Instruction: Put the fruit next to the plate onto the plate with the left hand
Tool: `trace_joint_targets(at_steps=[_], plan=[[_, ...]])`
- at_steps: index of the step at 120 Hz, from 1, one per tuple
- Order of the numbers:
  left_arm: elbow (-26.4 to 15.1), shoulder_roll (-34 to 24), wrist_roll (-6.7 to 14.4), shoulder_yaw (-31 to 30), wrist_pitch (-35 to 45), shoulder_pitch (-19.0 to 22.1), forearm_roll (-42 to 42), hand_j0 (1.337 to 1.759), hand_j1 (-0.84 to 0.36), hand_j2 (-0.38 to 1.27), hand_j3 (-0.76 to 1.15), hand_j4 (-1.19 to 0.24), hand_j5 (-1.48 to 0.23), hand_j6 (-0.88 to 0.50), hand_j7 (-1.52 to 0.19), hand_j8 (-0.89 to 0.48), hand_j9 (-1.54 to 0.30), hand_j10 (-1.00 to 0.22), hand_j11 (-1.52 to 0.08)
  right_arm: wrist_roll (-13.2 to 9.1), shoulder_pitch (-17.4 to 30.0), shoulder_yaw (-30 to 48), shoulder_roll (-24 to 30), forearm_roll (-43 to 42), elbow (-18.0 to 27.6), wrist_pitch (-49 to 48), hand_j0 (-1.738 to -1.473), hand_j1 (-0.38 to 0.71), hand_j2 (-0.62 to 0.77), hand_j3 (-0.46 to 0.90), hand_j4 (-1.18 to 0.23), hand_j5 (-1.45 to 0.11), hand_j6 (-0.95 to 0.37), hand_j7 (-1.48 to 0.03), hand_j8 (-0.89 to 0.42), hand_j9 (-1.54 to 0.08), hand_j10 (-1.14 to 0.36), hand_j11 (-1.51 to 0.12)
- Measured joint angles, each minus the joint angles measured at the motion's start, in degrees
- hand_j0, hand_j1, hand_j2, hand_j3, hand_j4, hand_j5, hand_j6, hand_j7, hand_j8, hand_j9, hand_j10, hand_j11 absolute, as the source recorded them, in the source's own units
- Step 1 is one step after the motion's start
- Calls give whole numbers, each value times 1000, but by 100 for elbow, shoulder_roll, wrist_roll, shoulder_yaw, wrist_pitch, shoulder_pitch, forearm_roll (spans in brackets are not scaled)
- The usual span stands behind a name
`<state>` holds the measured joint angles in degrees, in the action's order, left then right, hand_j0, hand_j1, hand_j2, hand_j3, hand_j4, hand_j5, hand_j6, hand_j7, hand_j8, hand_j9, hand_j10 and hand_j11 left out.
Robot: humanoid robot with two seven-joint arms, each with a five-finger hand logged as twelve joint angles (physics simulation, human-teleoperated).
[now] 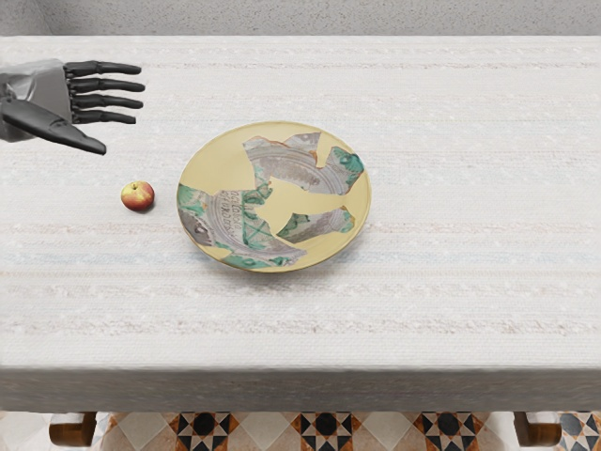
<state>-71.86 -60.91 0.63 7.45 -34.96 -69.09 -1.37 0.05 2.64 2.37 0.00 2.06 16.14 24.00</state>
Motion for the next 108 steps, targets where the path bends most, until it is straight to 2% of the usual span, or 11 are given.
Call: trace_joint_targets(at_steps=[19, 33, 45, 51, 61, 68, 72, 80, 88, 95, 108], plan=[[186, 44, 44, -19, -3, 297, 38, 1658, 56, 51, 0, -245, -319, -245, -319, -245, -319, -245, -319, -6, 17, 4, 0, 3, -5, 0, -1658, -305, -7, 0, -36, -47, -37, -47, -37, -47, -37, -47], [649, -122, 538, -48, -4, 371, 842, 1658, 56, 51, 0, -246, -320, -246, -320, -246, -319, -246, -319, -11, 29, 2, 0, 5, -6, -1, -1658, -305, -7, 0, -36, -47, -37, -47, -37, -47, -37, -47], [883, -258, 751, -94, -5, 381, 1464, 1658, 55, 51, 0, -247, -320, -247, -320, -247, -320, -246, -320, -12, 33, 1, 0, 5, -7, -1, -1658, -305, -7, 0, -37, -47, -37, -47, -37, -47, -37, -47], [854, -405, 798, -477, 183, -124, 1605, 1658, 56, 51, 0, -247, -320, -247, -320, -247, -320, -246, -320, -13, 33, 0, 0, 4, -6, -1, -1658, -305, -7, 0, -37, -47, -37, -47, -37, -47, -37, -47], [756, -325, 832, -1419, 423, -1226, 1681, 1658, 55, 52, 0, -248, -321, -248, -321, -247, -320, -247, -320, -14, 34, 0, 0, 5, -6, -1, -1658, -305, -7, 0, -37, -47, -37, -47, -37, -47, -36, -47], [723, 78, 844, -2257, 674, -1931, 1684, 1658, 54, 52, 0, -249, -322, -249, -322, -249, -322, -248, -322, -14, 34, 0, 0, 4, -6, -1, -1658, -305, -7, 0, -37, -47, -37, -47, -37, -47, -36, -47], [717, 419, 848, -2756, 867, -2177, 1657, 1658, 53, 52, 0, -251, -323, -252, -323, -251, -323, -251, -323, -14, 34, 0, 0, 3, -6, -1, -1658, -305, -7, 0, -37, -47, -37, -47, -36, -47, -36, -47], [732, 1068, 854, -3751, 1500, -2413, 1598, 1658, 51, 51, 0, -252, -325, -252, -324, -252, -324, -251, -324, -14, 35, 0, 0, 5, -7, -1, -1658, -305, -7, 0, -37, -47, -37, -47, -37, -47, -36, -47], [759, 1184, 857, -4488, 2192, -2517, 1568, 1658, 50, 51, 0, -252, -325, -253, -325, -252, -325, -252, -325, -14, 35, 0, 0, 6, -6, -1, -1658, -305, -7, 0, -37, -47, -37, -47, -37, -47, -37, -47], [889, 1235, 858, -4848, 2541, -2573, 1554, 1658, 50, 51, 0, -253, -326, -253, -326, -253, -326, -252, -325, -14, 35, 0, 0, 5, -6, -1, -1658, -305, -7, 0, -37, -47, -37, -47, -37, -47, -37, -47], [1197, 1762, 861, -5217, 2942, -2717, 1542, 1658, 50, 52, 0, -253, -326, -254, -326, -253, -326, -253, -326, -14, 35, 0, 0, 4, -6, -1, -1658, -305, -7, 0, -37, -47, -37, -47, -37, -47, -36, -47]])
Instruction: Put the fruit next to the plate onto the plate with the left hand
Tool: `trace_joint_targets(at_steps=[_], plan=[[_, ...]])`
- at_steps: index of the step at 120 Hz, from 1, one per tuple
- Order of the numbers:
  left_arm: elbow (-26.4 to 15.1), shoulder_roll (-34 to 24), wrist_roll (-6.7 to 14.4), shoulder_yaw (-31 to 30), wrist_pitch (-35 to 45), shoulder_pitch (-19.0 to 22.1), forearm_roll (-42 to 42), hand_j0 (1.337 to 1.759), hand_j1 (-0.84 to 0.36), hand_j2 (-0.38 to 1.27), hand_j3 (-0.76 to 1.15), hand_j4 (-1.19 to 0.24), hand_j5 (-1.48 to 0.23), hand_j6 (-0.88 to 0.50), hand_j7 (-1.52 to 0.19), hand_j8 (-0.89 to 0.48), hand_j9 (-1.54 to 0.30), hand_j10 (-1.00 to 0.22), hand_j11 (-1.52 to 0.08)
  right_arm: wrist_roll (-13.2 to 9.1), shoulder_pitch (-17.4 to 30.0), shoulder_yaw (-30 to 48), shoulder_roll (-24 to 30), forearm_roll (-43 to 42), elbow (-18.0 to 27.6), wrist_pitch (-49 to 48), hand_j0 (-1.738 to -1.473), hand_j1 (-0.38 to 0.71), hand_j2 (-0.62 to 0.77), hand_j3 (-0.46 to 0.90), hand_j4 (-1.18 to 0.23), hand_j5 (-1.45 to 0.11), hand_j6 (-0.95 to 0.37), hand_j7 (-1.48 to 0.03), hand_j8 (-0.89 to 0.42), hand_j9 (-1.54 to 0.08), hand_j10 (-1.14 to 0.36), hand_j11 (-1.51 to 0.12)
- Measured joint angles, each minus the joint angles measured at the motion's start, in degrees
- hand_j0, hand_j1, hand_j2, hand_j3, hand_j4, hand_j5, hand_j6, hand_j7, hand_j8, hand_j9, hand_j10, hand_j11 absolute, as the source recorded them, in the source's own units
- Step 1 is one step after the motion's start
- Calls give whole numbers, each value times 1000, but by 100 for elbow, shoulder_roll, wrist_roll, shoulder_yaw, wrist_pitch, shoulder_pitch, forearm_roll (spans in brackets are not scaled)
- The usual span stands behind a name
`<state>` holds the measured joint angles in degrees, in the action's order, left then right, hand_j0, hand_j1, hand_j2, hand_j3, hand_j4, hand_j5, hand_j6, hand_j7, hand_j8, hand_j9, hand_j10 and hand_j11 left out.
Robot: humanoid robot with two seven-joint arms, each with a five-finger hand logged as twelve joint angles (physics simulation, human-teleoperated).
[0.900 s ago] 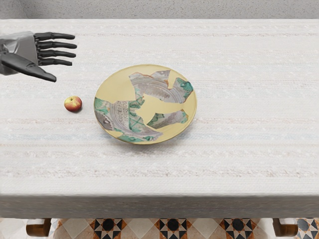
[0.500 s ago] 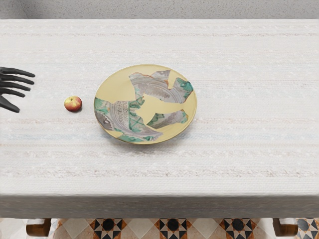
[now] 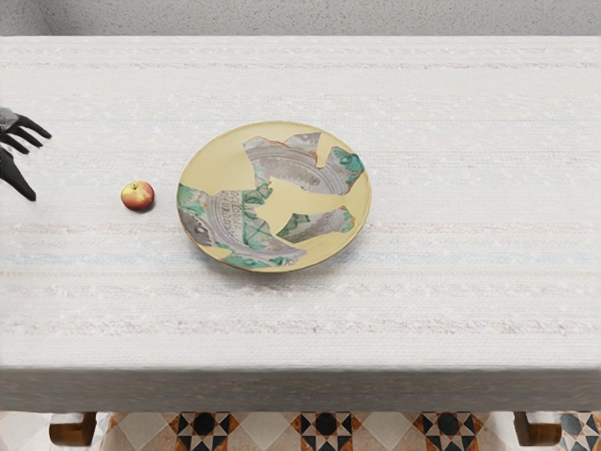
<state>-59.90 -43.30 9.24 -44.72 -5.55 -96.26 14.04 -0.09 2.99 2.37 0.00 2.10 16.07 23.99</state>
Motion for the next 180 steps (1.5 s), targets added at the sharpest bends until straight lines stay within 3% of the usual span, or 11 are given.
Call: trace_joint_targets(at_steps=[11, 21, 38, 48, 79, 113, 133, 180], plan=[[97, 590, 4, -195, 196, -372, 3, 1658, 50, 51, 0, -251, -325, -252, -325, -251, -325, -251, -325, 0, 0, 0, 0, 1, 1, 0, -1658, -305, -7, 0, -37, -47, -37, -47, -37, -47, -37, -47], [219, 981, 6, -348, 274, -396, 0, 1658, 51, 51, 0, -250, -324, -251, -324, -250, -324, -250, -324, 0, 0, 0, 0, 1, 1, 0, -1658, -305, -7, 0, -37, -47, -37, -47, -37, -47, -37, -47], [698, 1778, 7, -424, 814, 238, -6, 1658, 47, 52, 0, -253, -328, -254, -328, -254, -328, -253, -328, 0, 0, 0, 0, 0, 1, 0, -1658, -305, -7, 0, -37, -47, -37, -47, -37, -47, -36, -47], [786, 2162, 7, -409, 1170, 259, -169, 1658, 46, 52, 0, -255, -330, -256, -330, -255, -330, -255, -330, 1, 0, 0, 0, 1, 0, 0, -1658, -305, -7, 0, -37, -47, -37, -47, -37, -47, -37, -47], [323, 2348, 7, -227, 1440, 274, -622, 1658, 43, 52, 0, -257, -333, -258, -333, -258, -333, -257, -333, 0, 0, 0, 0, 1, 0, 0, -1658, -305, -7, 0, -37, -47, -37, -47, -37, -47, -37, -47], [489, 2202, 10, -196, 1708, 898, -693, 1658, 30, 54, 0, -267, -346, -268, -346, -268, -346, -267, -346, 1, 0, 0, 0, 0, 1, 0, -1658, -305, -7, 0, -37, -47, -37, -47, -37, -47, -37, -47], [525, 2227, 10, -166, 2020, 908, -668, 1658, -41, 70, 0, -327, -424, -328, -424, -328, -424, -327, -424, 0, 0, 0, 0, 0, 0, 0, -1658, -305, -7, 0, -37, -47, -37, -47, -37, -47, -37, -47], [172, 2273, 12, 209, 2068, 955, -667, 1658, -136, 79, 0, -404, -525, -405, -525, -405, -525, -404, -524, 0, 0, 0, 0, 0, 0, 0, -1658, -305, -7, 0, -37, -47, -37, -47, -37, -47, -37, -47]])
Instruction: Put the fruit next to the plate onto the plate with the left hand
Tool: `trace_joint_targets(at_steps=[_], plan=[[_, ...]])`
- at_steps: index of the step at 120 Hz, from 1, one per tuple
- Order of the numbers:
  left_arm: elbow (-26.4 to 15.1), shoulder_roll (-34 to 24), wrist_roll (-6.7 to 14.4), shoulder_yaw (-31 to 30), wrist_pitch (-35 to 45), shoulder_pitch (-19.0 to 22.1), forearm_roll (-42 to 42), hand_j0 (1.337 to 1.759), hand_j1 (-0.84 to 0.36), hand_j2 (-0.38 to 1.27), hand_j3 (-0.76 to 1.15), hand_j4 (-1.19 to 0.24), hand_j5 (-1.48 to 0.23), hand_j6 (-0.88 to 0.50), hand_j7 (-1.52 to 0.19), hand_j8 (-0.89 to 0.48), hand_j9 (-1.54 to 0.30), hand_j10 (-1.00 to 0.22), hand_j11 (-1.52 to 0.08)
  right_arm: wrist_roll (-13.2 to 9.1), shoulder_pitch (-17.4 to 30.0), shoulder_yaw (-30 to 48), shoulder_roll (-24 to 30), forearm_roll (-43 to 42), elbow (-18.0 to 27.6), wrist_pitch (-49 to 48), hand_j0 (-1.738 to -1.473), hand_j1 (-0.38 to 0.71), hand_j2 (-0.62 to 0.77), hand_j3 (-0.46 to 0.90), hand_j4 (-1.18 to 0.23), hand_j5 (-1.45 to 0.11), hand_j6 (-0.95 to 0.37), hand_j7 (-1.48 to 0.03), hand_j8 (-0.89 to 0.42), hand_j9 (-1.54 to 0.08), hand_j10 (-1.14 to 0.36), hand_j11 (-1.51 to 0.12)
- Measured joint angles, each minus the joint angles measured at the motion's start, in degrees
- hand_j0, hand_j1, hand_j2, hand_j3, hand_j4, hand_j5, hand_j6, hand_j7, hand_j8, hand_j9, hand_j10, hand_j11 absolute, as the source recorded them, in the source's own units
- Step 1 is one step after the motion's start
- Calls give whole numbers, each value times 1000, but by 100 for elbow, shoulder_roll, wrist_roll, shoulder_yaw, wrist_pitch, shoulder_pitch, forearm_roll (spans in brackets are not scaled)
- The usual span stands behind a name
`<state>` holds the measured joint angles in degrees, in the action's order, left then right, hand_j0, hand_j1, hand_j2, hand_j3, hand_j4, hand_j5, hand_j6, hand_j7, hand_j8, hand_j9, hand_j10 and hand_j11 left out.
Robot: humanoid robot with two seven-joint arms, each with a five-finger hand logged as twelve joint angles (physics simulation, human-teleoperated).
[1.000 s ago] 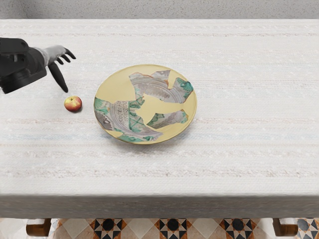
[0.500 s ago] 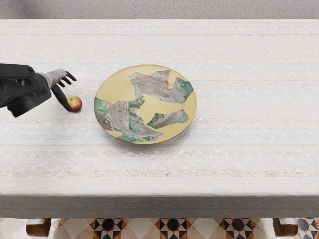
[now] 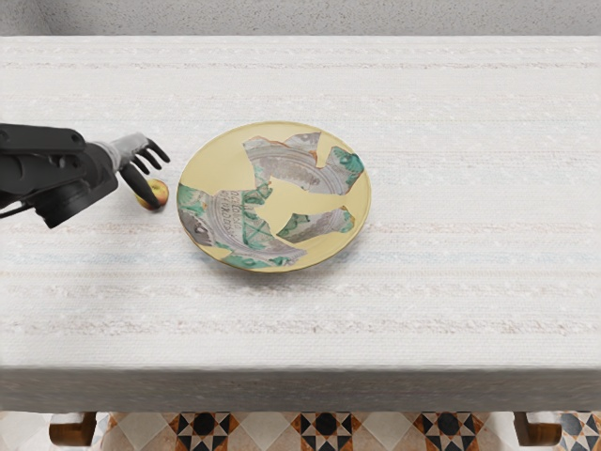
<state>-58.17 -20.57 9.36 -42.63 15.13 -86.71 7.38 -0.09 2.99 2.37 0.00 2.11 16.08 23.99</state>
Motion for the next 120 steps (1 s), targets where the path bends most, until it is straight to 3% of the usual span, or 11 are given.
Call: trace_joint_targets(at_steps=[18, 30, 77, 100, 120], plan=[[14, 0, -2, 9, -2, 106, 2, 1658, -250, 129, 0, -504, -659, -499, -659, -504, -659, -504, -659, 0, 0, 0, 0, 0, 1, 0, -1658, -305, -7, 0, -37, -47, -37, -47, -37, -47, -37, -47], [53, 0, -3, 15, 0, 154, 25, 1656, -291, 252, 0, -559, -716, -511, -732, -528, -736, -548, -737, 1, 0, 0, 0, 1, 1, 0, -1658, -305, -7, 0, -37, -47, -37, -47, -37, -47, -37, -47], [59, -70, 0, 23, -15, 149, -1, 1657, -312, 441, 0, -639, -835, -489, -840, -542, -843, -634, -845, 0, 0, 0, 0, 0, 0, 0, -1658, -305, -7, 0, -37, -47, -37, -47, -37, -47, -37, -47], [-19, -218, 5, 30, -57, -252, -12, 1658, -338, 554, 0, -661, -860, -485, -864, -554, -865, -659, -865, 0, 0, 0, 0, -1, -1, 0, -1658, -305, -7, 0, -37, -47, -37, -47, -37, -47, -36, -47], [-140, -220, 0, 36, -72, -537, -8, 1658, -351, 546, 0, -661, -875, -483, -868, -539, -874, -661, -876, 0, 0, 0, 0, 0, -1, 0, -1658, -305, -7, 0, -37, -47, -37, -47, -37, -47, -37, -47]])
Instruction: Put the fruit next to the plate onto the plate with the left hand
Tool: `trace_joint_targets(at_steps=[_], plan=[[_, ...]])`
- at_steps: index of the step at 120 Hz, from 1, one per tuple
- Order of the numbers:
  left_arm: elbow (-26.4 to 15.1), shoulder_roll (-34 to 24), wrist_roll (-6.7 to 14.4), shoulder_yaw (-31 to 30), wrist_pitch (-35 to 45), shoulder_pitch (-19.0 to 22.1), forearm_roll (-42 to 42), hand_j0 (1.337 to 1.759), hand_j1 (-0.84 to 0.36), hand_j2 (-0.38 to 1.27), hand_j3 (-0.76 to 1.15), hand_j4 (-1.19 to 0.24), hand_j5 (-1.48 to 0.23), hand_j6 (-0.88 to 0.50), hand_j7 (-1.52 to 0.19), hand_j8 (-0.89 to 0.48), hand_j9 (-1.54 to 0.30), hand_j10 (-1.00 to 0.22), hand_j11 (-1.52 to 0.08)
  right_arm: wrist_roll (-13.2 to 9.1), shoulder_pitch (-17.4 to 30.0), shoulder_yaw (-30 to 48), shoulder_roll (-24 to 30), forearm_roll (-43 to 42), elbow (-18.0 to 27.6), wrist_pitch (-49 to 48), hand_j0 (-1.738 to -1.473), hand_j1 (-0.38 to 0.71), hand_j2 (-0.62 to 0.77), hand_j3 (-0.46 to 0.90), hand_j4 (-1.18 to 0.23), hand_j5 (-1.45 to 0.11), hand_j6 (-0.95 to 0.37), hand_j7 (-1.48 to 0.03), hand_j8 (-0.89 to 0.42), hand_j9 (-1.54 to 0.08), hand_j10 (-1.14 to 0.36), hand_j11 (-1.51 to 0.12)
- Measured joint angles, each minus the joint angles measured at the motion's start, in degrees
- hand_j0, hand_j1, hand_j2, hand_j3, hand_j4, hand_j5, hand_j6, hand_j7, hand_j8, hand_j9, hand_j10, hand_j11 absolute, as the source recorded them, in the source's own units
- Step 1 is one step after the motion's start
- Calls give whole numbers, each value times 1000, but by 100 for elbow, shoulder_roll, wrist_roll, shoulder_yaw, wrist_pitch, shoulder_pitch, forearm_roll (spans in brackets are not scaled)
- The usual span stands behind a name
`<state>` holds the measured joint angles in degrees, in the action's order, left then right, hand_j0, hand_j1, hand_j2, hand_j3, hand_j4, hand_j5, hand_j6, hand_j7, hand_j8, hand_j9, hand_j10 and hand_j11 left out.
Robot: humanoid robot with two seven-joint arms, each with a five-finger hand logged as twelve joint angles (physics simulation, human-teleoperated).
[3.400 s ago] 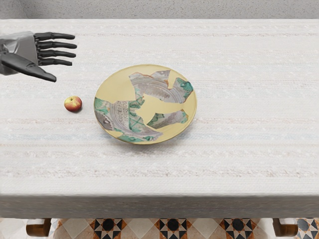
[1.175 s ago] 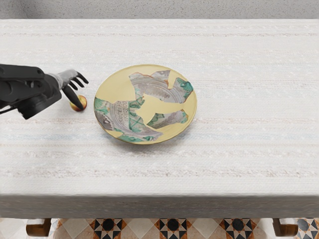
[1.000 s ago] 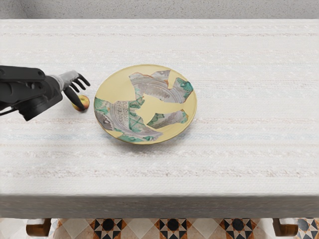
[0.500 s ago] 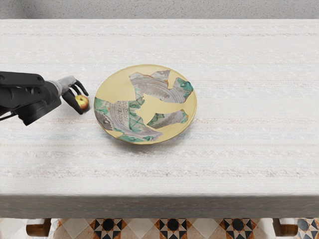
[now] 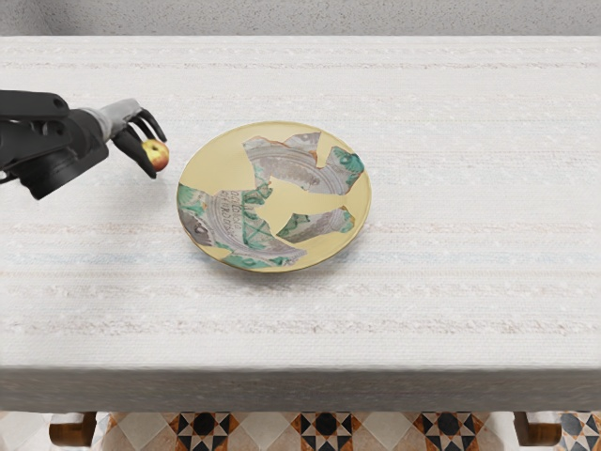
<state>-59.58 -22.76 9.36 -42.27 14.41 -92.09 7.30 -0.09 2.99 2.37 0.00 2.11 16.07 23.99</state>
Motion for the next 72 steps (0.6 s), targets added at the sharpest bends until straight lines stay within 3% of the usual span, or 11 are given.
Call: trace_joint_targets(at_steps=[33, 67, 72], plan=[[-178, 59, 4, 213, -2, -326, -23, 1658, -352, 555, 0, -661, -882, -486, -875, -531, -874, -665, -875, 0, 0, 0, 0, 0, 1, 0, -1658, -305, -7, 0, -37, -47, -37, -47, -37, -47, -37, -47], [-445, 304, 2, 848, 3, -327, -75, 1658, -349, 533, 0, -656, -873, -463, -868, -542, -867, -661, -867, 0, 0, 0, 0, 0, 0, 0, -1658, -305, -7, 0, -37, -47, -37, -47, -37, -47, -37, -47], [-486, 339, -2, 902, 4, -323, -70, 1658, -304, 453, 0, -606, -803, -448, -799, -514, -798, -609, -798, 0, 0, 0, 0, 0, 1, 0, -1658, -305, -7, 0, -37, -47, -37, -47, -37, -47, -37, -47]])
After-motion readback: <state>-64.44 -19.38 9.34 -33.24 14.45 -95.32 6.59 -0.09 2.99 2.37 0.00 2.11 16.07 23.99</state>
